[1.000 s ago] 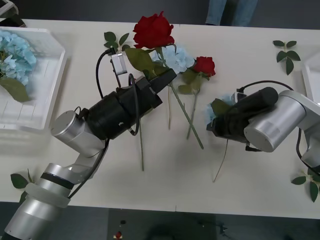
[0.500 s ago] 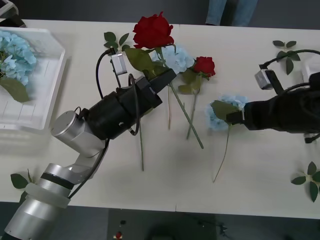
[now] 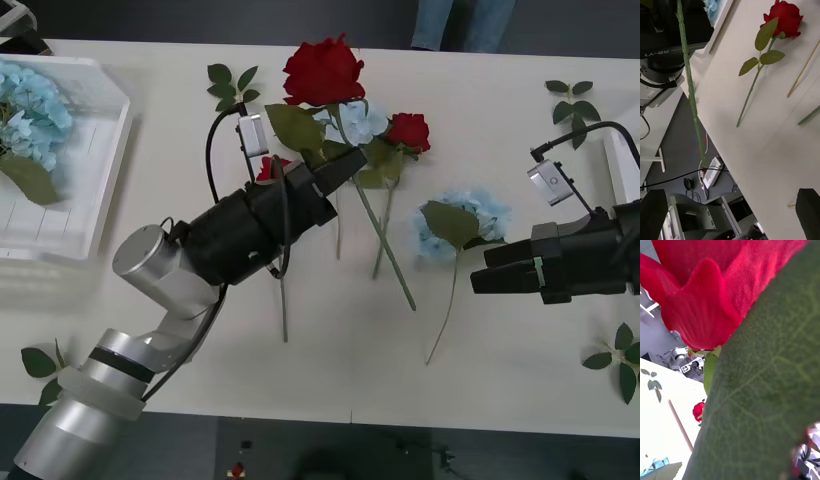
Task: Put the red flowers into the right box and the blue flowers into the left box
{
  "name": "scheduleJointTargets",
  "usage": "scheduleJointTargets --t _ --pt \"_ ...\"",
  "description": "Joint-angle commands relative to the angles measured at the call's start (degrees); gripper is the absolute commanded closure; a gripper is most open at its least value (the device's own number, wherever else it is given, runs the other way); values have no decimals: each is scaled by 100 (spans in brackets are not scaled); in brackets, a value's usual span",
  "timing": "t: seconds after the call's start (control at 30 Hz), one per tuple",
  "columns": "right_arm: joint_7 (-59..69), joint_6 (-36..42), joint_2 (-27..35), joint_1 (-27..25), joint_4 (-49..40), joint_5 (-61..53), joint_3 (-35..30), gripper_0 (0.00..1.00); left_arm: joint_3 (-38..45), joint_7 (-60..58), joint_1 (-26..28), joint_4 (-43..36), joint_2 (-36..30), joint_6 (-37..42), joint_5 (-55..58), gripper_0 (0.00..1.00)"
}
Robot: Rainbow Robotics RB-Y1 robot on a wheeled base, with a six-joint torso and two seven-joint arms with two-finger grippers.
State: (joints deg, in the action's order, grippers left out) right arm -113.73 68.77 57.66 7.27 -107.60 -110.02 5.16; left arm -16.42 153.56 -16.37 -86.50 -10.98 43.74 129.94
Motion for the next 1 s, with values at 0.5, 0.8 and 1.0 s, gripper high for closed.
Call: scheduleJointTargets --t 0.5,0.8,1.0 --pt "-1626 -198 -756 169 -51 -72 609 0 -266 144 -68 -87 527 -349 -135 100" --pt "-1652 -330 -1319 187 -7 235 653 0 -318 144 -60 -87 545 -366 -250 100" --pt "-1652 -321 -1450 213 37 235 662 46 -318 144 -60 -87 536 -375 -250 100"
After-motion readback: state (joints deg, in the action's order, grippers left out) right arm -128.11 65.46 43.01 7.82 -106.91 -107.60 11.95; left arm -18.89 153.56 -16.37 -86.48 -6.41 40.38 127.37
